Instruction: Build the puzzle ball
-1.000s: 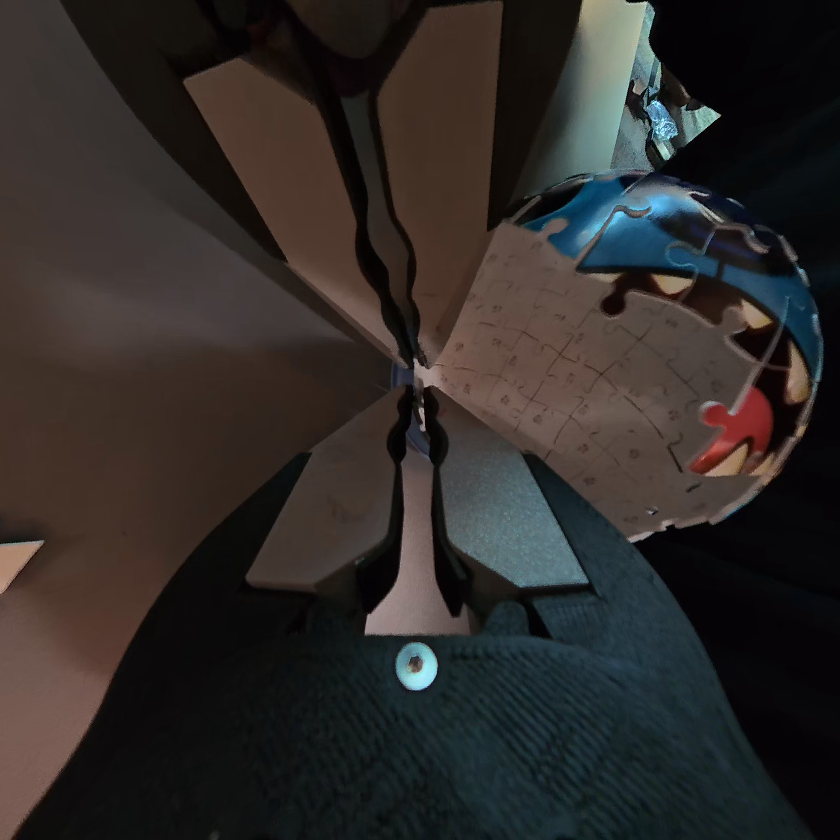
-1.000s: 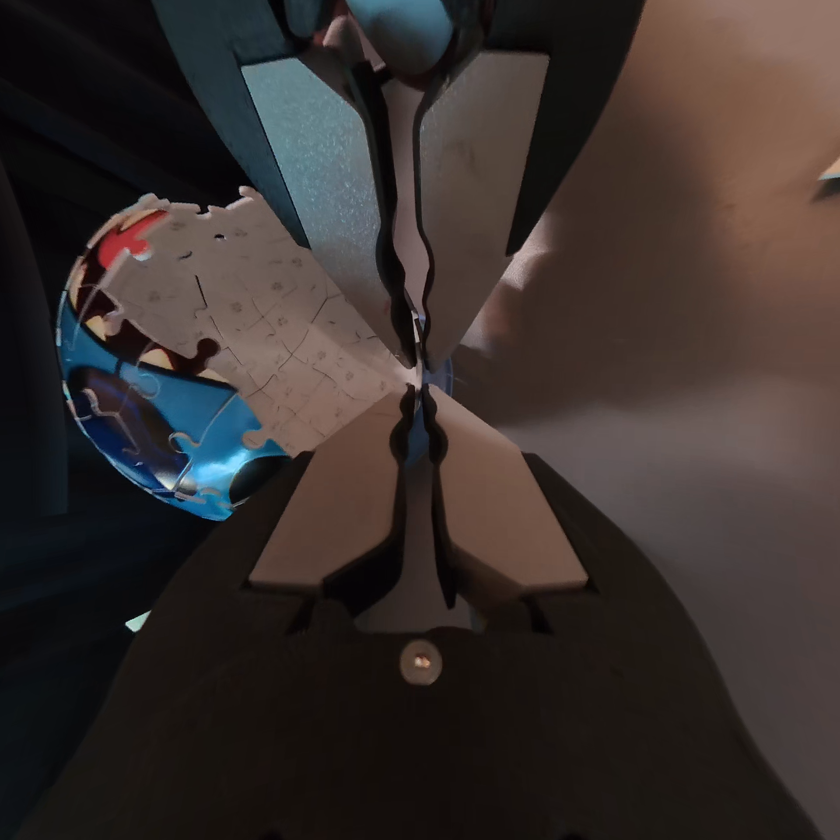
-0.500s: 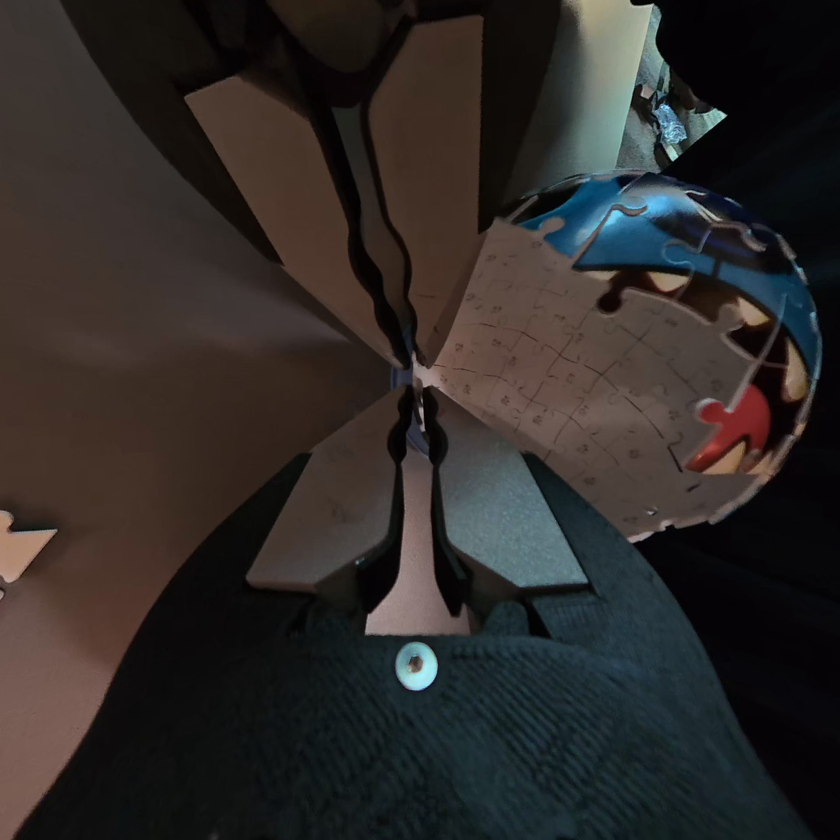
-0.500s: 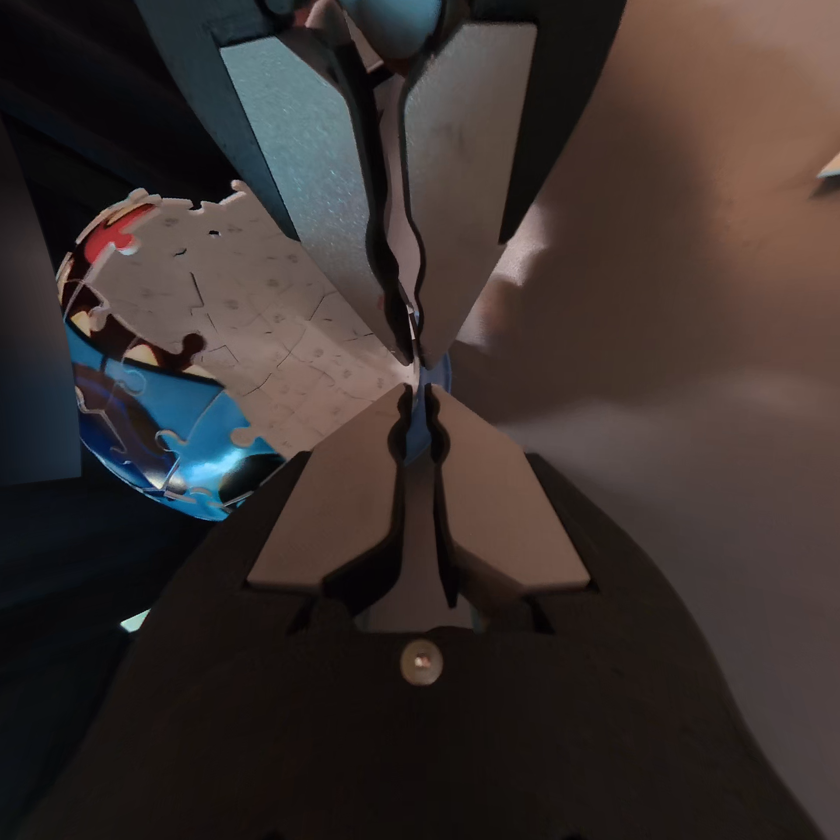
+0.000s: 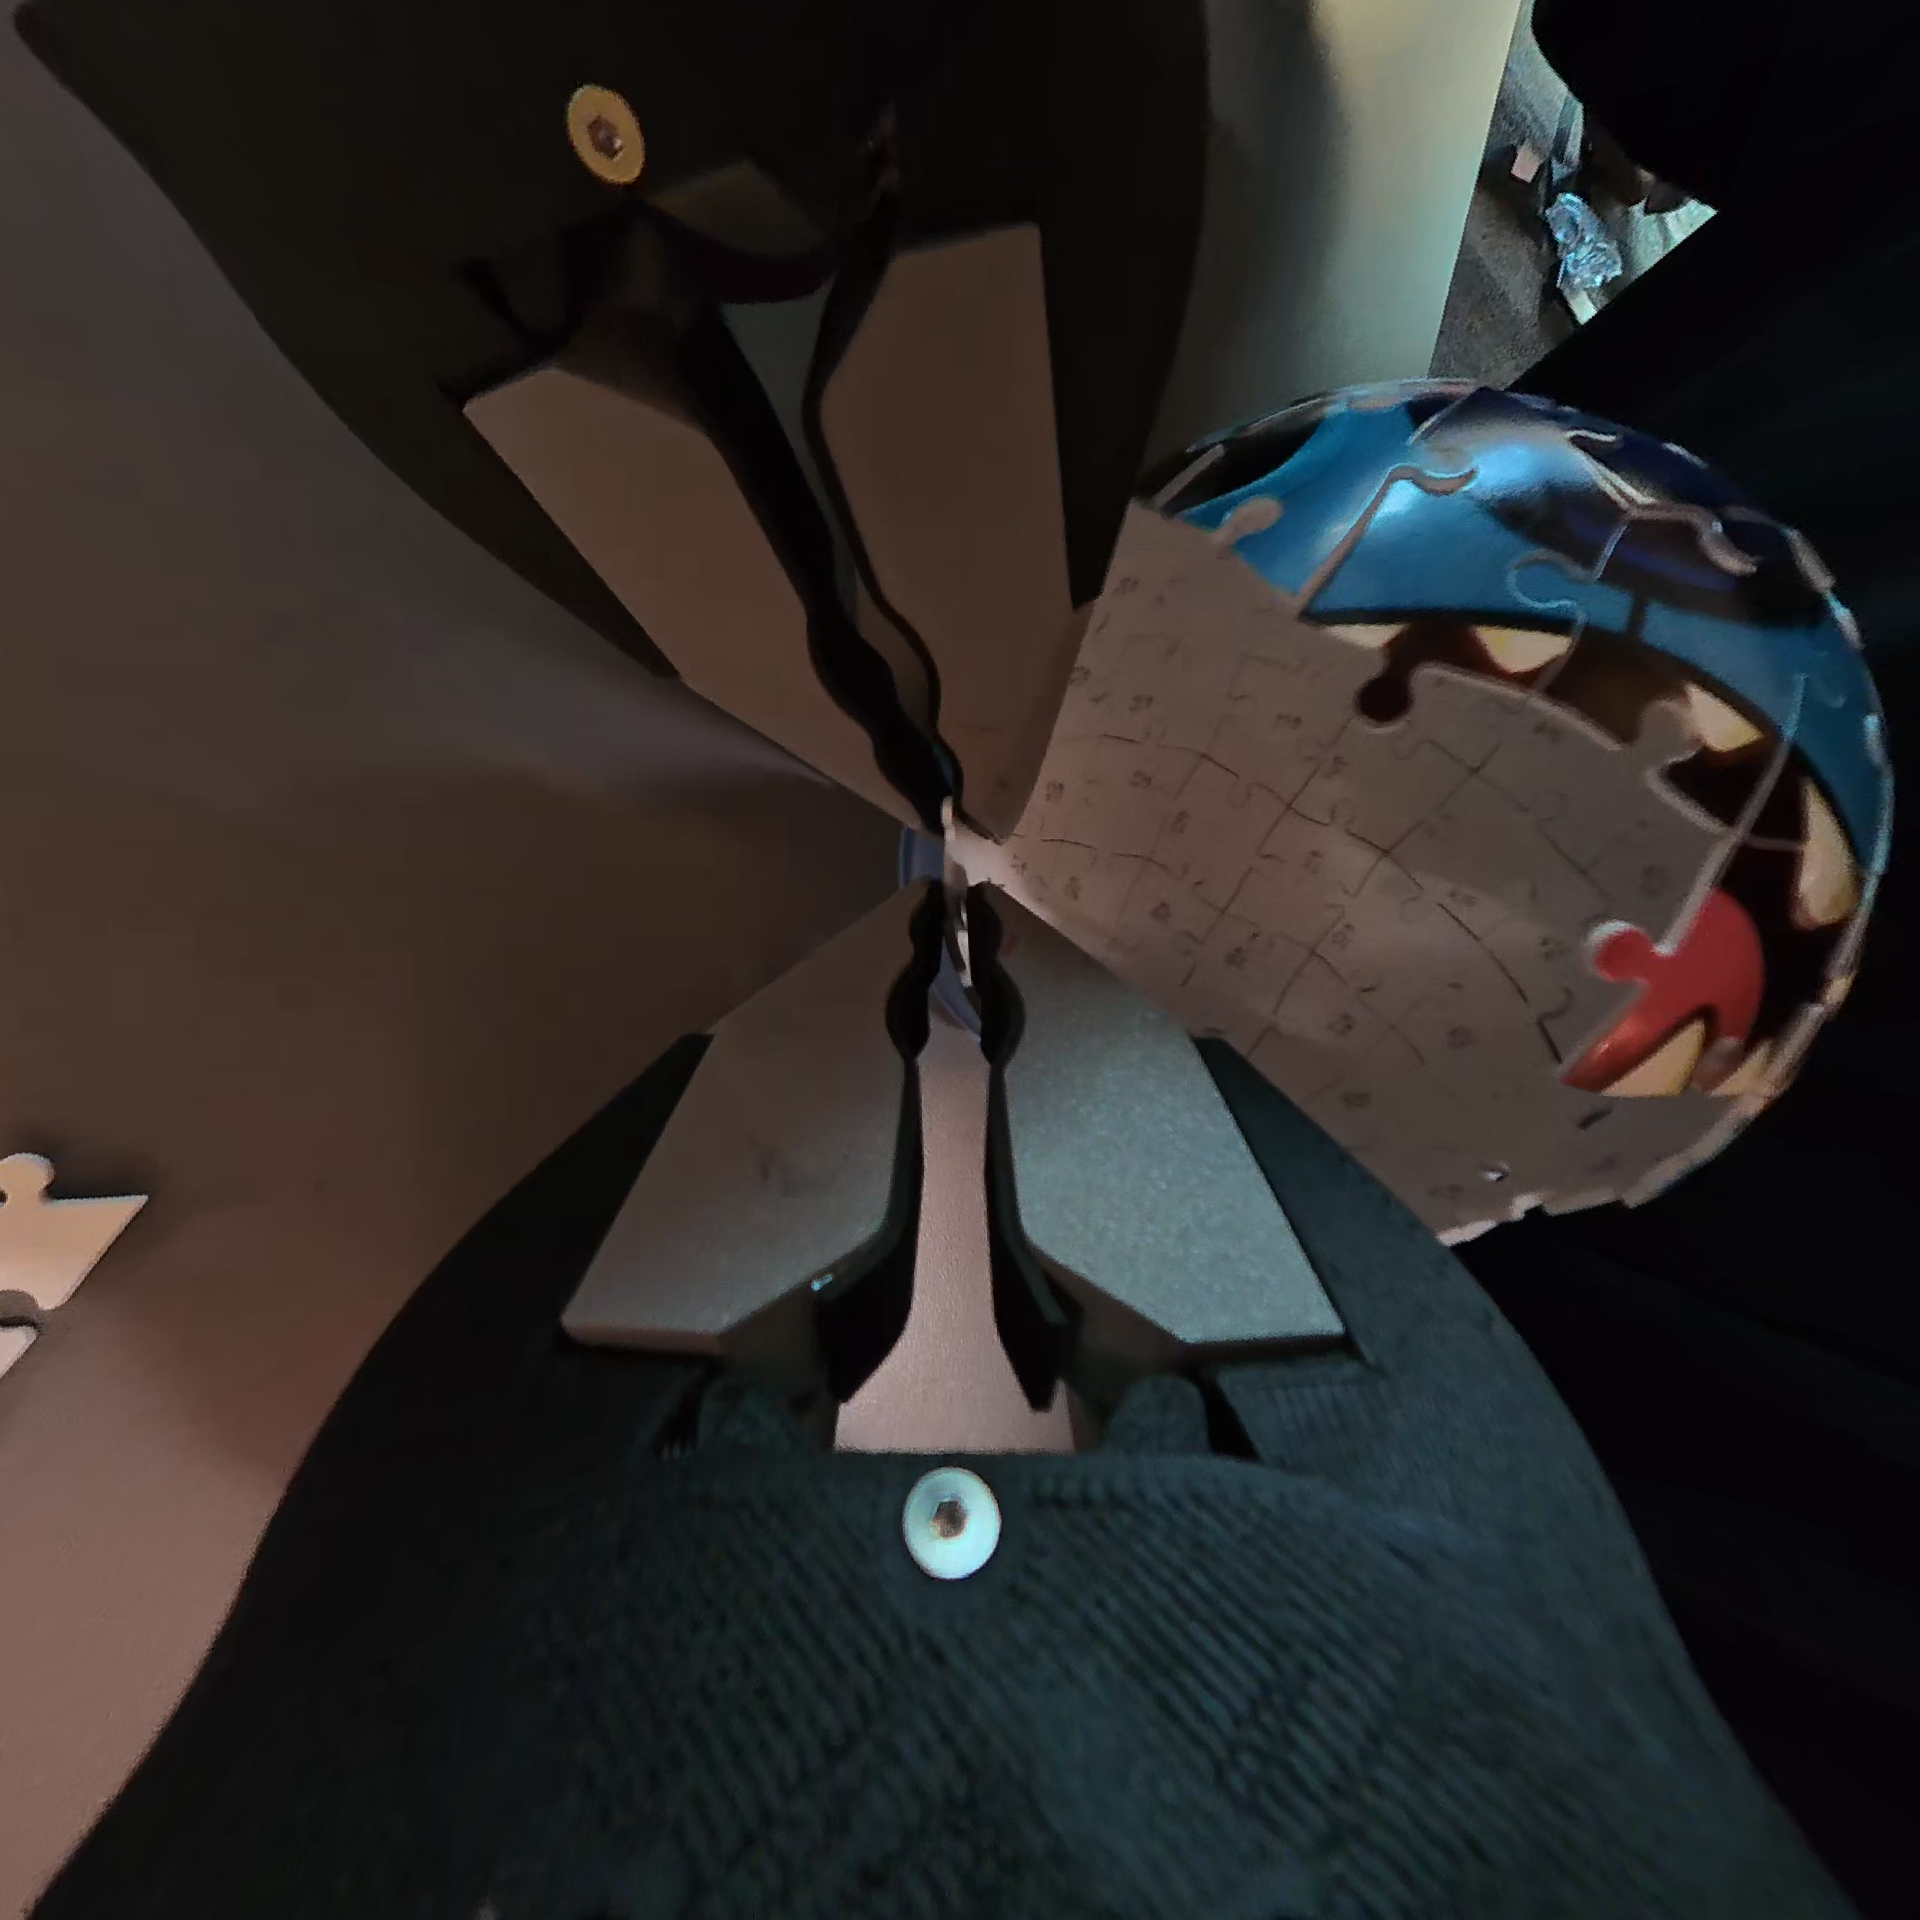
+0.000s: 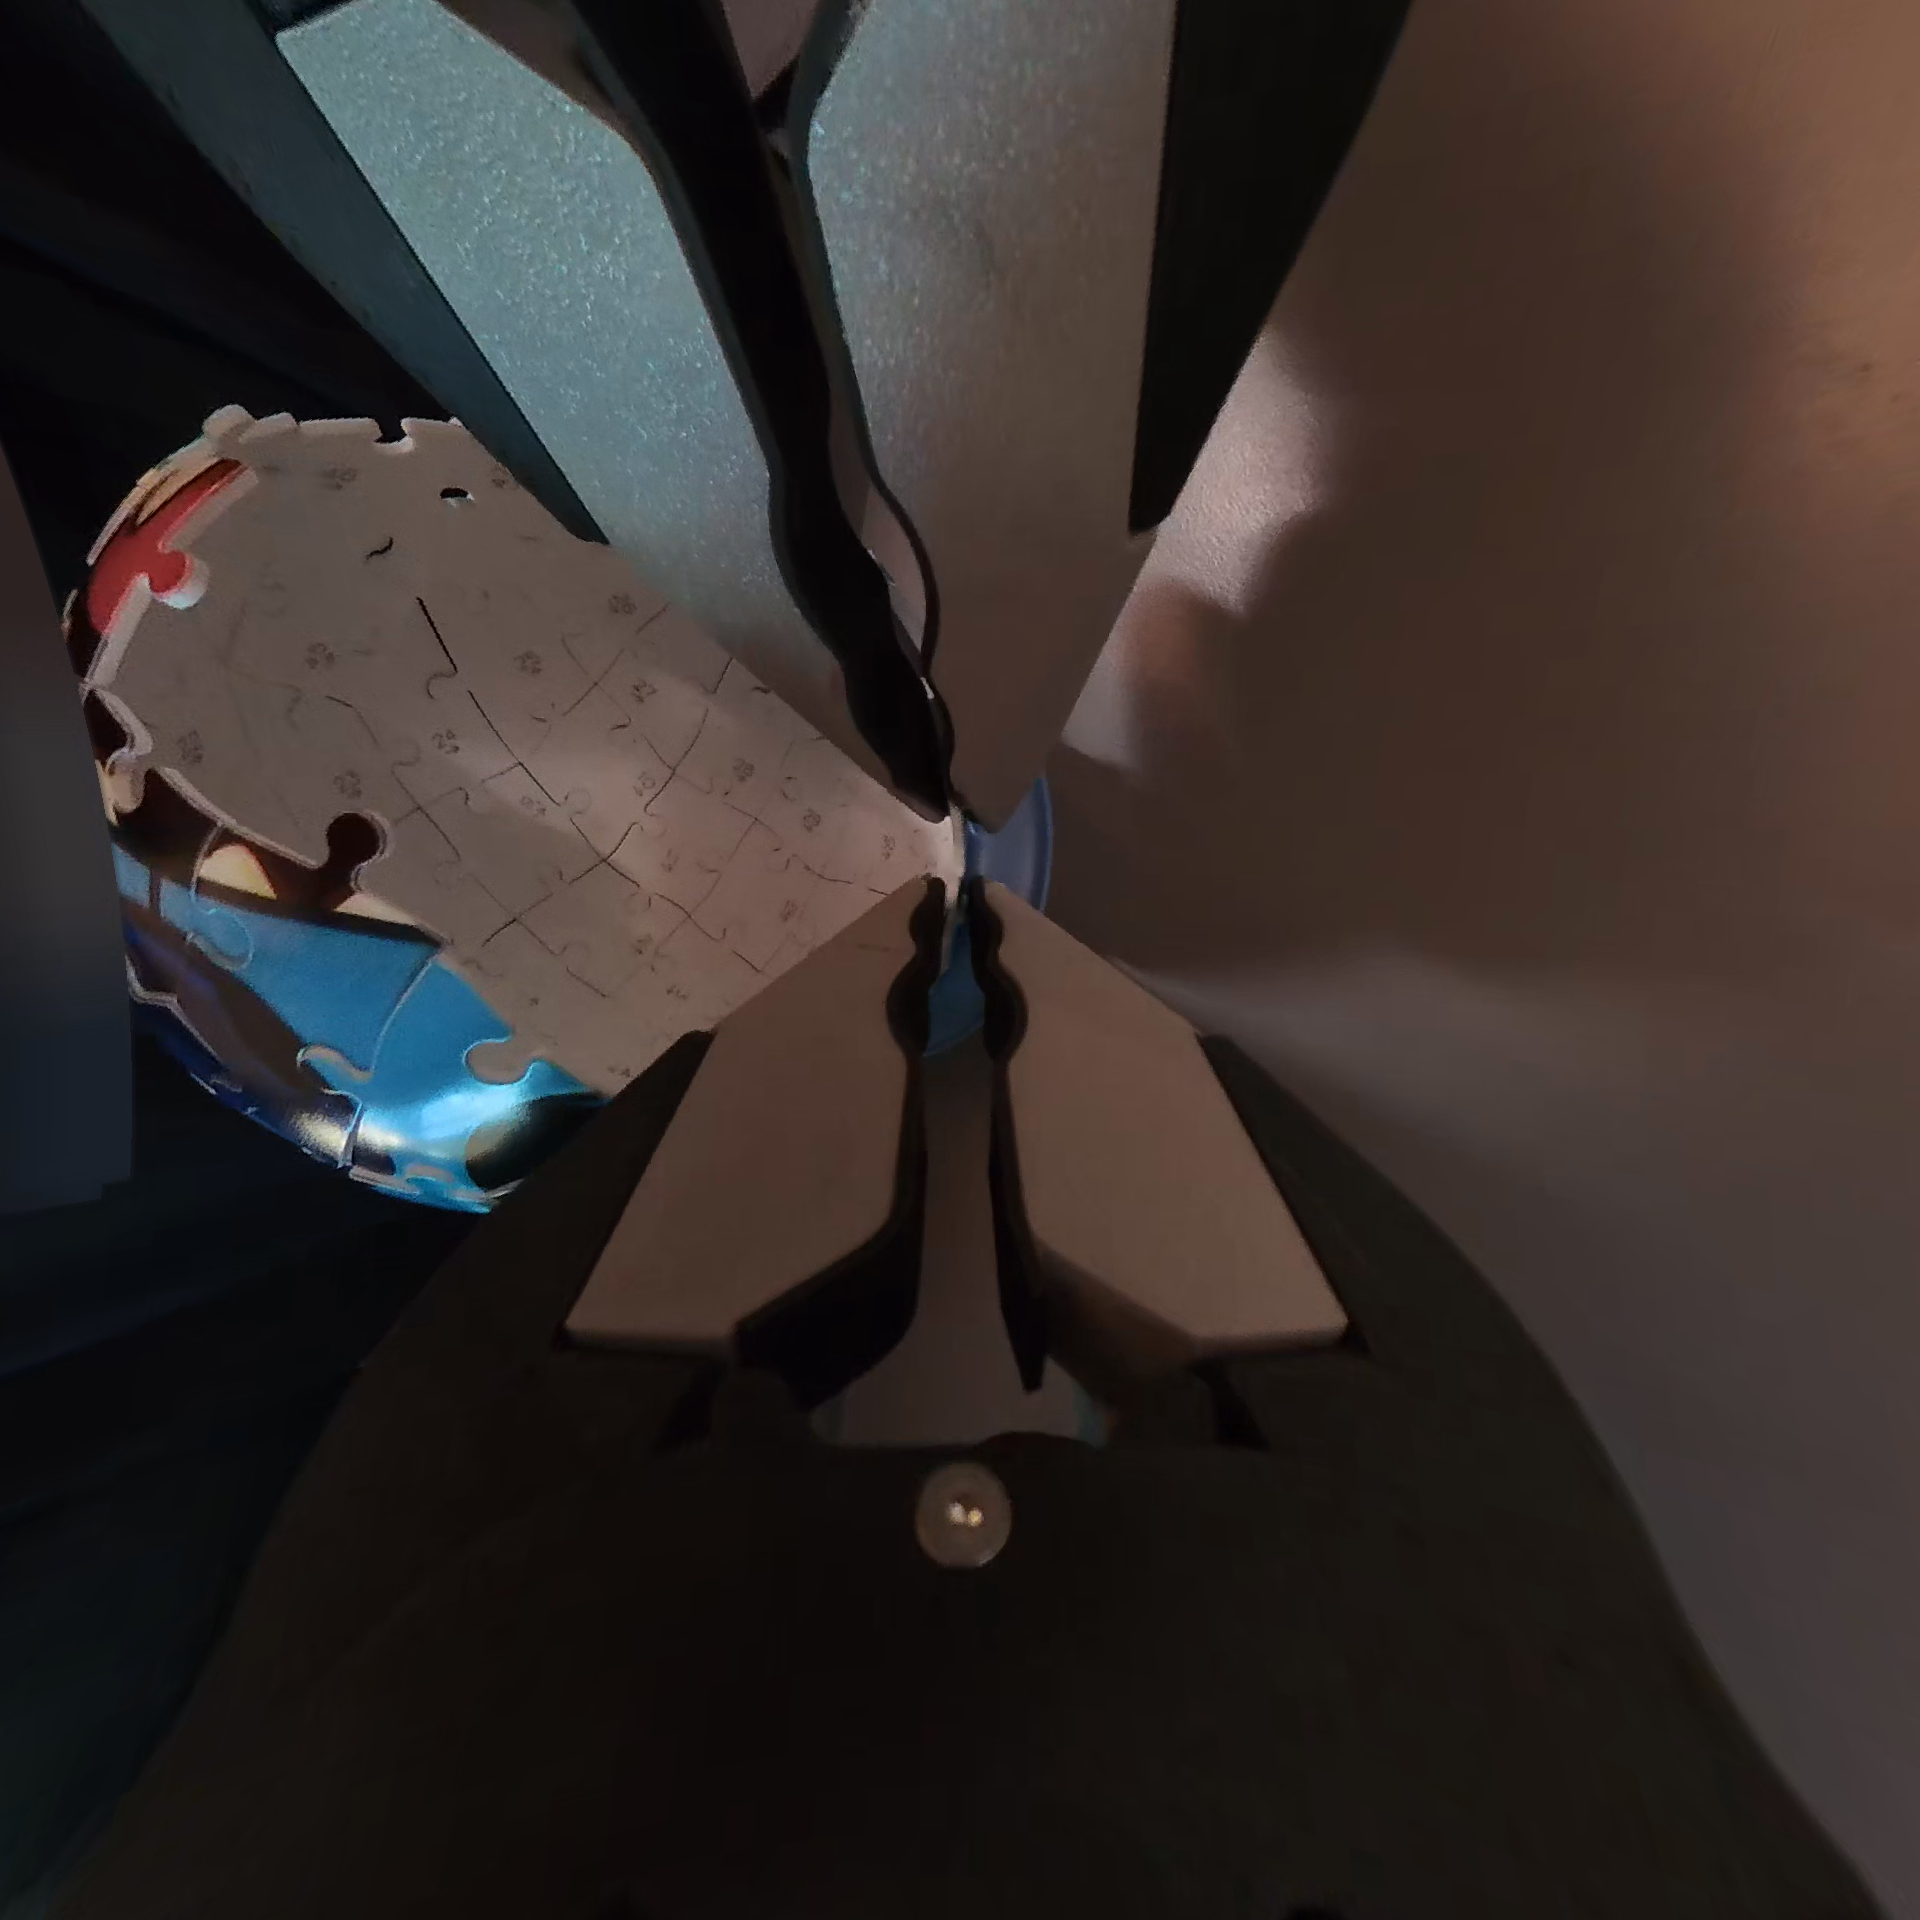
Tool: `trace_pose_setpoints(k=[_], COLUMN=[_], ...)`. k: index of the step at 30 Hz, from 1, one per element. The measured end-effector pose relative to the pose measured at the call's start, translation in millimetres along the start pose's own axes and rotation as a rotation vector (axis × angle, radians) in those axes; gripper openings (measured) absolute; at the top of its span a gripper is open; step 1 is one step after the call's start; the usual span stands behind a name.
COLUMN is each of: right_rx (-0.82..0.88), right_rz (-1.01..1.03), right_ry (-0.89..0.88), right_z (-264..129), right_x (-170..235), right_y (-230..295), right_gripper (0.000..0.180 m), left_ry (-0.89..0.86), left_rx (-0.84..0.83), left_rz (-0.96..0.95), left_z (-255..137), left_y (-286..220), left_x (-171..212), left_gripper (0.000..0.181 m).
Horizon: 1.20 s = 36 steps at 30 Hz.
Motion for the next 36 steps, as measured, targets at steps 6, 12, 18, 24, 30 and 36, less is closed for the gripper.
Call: trace_pose_setpoints(k=[6, 12, 18, 24, 30, 36], right_rx=[-0.004, 0.000, 0.007, -0.036, -0.020, 0.006], right_rz=[0.012, 0.004, 0.001, 0.022, 0.009, -0.019], right_ry=[-0.014, -0.024, -0.020, -0.037, -0.026, -0.027], right_z=[-0.2, -0.1, -0.5, 0.3, 2.4, 3.6], right_x=[-0.4, -0.8, -2.0, -7.8, -10.2, -10.0], right_y=[-1.0, -0.8, -1.3, -2.1, -1.6, 0.6], right_gripper=[0.000, 0.000, 0.000, 0.003, 0.003, 0.000], left_ry=[0.005, 0.000, 0.006, 0.007, 0.008, 0.009], left_rx=[-0.010, -0.010, -0.022, -0.024, -0.026, -0.033], left_rz=[-0.007, -0.017, 0.000, 0.001, -0.005, -0.005], left_z=[-0.7, -0.9, -1.7, -1.7, -2.0, -2.3], left_y=[0.8, 1.3, 1.4, 1.1, 0.7, -0.3], left_x=[0.7, 1.0, 0.6, 0.0, 1.4, 2.2], left_gripper=[0.002, 0.002, 0.001, 0.002, 0.002, 0.002])
Point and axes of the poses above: each gripper's, where its closed fingertips meet, z out along the fingers, x out of its underside, y = z × x across the jaws, the point moved 5 cm from there along -z, back along the fingers, and after that the axes turned 15 degrees about z, right-handed, at the moved point
